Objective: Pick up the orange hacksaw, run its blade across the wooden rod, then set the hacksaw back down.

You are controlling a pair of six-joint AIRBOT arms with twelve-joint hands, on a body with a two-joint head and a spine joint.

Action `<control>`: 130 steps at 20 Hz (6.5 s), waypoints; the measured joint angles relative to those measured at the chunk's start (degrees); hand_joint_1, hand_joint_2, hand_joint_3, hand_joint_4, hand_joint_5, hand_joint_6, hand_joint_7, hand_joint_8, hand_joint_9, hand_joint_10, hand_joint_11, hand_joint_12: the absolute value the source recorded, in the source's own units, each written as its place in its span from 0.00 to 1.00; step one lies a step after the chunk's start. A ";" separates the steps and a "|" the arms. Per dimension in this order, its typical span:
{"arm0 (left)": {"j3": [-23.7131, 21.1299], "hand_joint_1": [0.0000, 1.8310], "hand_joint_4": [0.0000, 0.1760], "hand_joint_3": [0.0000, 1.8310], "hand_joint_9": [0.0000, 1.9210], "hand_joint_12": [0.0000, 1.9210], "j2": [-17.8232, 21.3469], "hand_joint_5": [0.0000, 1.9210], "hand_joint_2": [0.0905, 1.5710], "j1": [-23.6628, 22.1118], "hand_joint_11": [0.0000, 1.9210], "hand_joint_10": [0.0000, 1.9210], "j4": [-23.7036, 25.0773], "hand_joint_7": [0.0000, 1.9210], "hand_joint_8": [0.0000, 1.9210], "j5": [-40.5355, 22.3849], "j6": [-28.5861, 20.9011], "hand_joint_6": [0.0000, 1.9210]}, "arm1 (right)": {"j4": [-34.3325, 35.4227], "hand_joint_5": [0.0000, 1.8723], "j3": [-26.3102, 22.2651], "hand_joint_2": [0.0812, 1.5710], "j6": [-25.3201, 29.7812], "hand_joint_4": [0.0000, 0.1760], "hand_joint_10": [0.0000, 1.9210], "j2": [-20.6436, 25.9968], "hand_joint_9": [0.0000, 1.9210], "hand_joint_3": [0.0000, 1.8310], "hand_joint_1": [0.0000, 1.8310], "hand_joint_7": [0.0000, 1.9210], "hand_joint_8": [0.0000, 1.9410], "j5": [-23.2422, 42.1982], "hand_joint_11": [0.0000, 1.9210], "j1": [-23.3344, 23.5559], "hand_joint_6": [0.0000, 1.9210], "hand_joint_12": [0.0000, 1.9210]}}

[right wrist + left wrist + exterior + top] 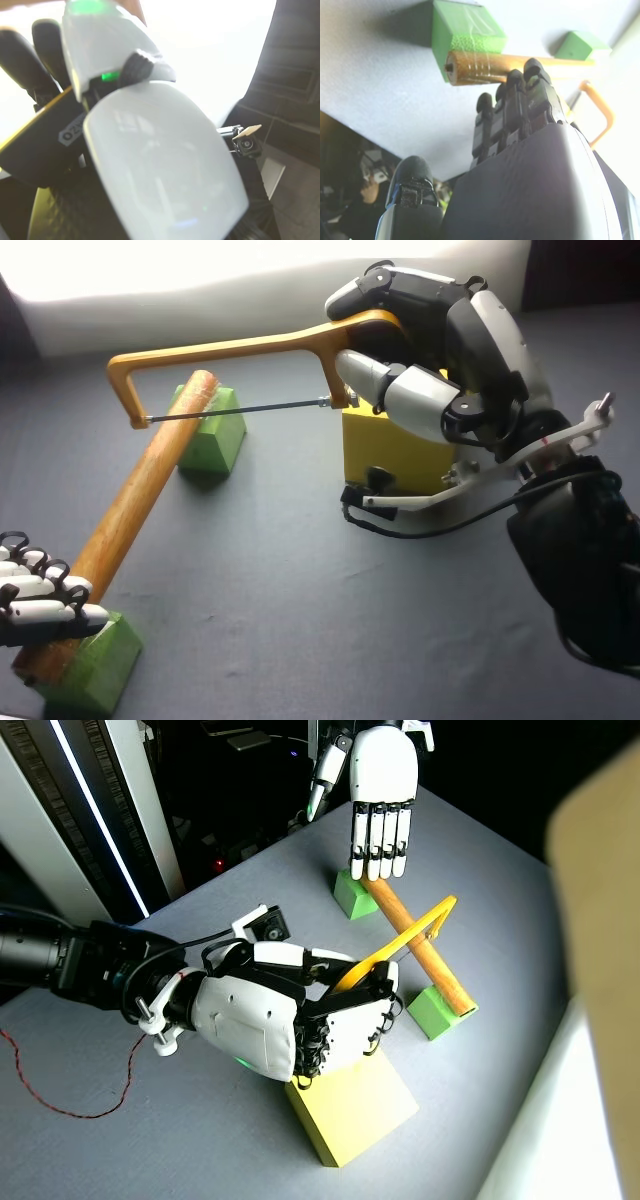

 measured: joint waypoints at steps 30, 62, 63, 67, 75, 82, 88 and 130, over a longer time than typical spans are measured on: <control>0.09 0.00 0.00 0.00 0.03 0.06 0.00 0.07 0.78 -0.07 0.00 0.00 -0.02 0.04 0.00 0.02 0.00 0.00 | 7.98 0.45 0.44 0.70 -17.14 0.00 0.65 -10.86 0.52 0.00 0.75 0.49 0.54 -7.67 0.46 3.45 0.49 0.66; 0.33 0.00 0.00 0.00 0.03 0.05 -0.04 0.08 0.78 -0.07 0.00 0.00 -0.02 0.04 0.00 0.00 0.00 0.00 | 7.89 0.47 -4.66 0.69 -16.68 0.00 0.63 -3.74 0.53 0.00 0.76 0.51 0.52 -1.66 0.46 -0.17 0.45 0.65; 0.33 0.00 0.00 0.00 0.02 0.02 -0.04 0.07 0.78 -0.07 0.00 0.00 0.00 0.03 0.00 0.00 0.02 0.00 | 7.82 0.46 -5.35 0.70 -16.74 0.00 0.64 -2.91 0.53 0.00 0.75 0.50 0.53 -2.16 0.45 0.68 0.47 0.65; 0.33 0.00 0.00 0.00 0.03 0.02 -0.04 0.08 0.78 -0.07 0.01 0.00 0.00 0.04 0.00 0.04 0.00 0.00 | 8.04 0.46 -10.54 0.70 -17.25 0.00 0.64 3.02 0.53 0.00 0.75 0.50 0.54 -1.84 0.45 2.47 0.46 0.67; 0.33 0.00 0.00 0.00 0.03 0.02 -0.04 0.09 0.78 -0.07 0.01 0.00 0.00 0.04 0.00 0.04 0.00 0.00 | 12.02 0.48 -18.62 0.69 -16.11 0.00 0.65 13.18 0.52 0.00 0.75 0.50 0.54 5.55 0.44 -1.70 0.44 0.67; 0.33 0.00 0.00 0.00 0.03 0.03 -0.04 0.08 0.78 -0.07 0.00 0.00 0.00 0.04 0.00 0.04 0.02 0.00 | 14.93 0.47 -19.61 0.70 -13.20 0.00 0.68 9.73 0.50 0.00 0.75 0.49 0.57 12.90 0.42 -7.32 0.45 0.69; 0.44 0.00 0.00 0.00 0.02 0.00 -0.07 0.08 0.79 -0.31 0.00 0.00 0.00 0.03 0.00 0.09 0.02 0.00 | 14.73 0.45 -19.96 0.71 -12.39 0.00 0.68 7.69 0.50 0.00 0.75 0.49 0.57 13.81 0.43 -9.81 0.48 0.68; 13.00 0.18 0.00 0.00 0.44 1.00 -2.10 0.33 0.83 3.21 0.47 1.00 -10.75 0.41 0.99 -46.16 7.43 0.98 | -20.06 0.44 -16.59 0.71 -11.52 0.00 1.00 14.97 0.59 0.00 0.31 0.53 1.00 -6.97 0.67 -2.10 1.00 1.00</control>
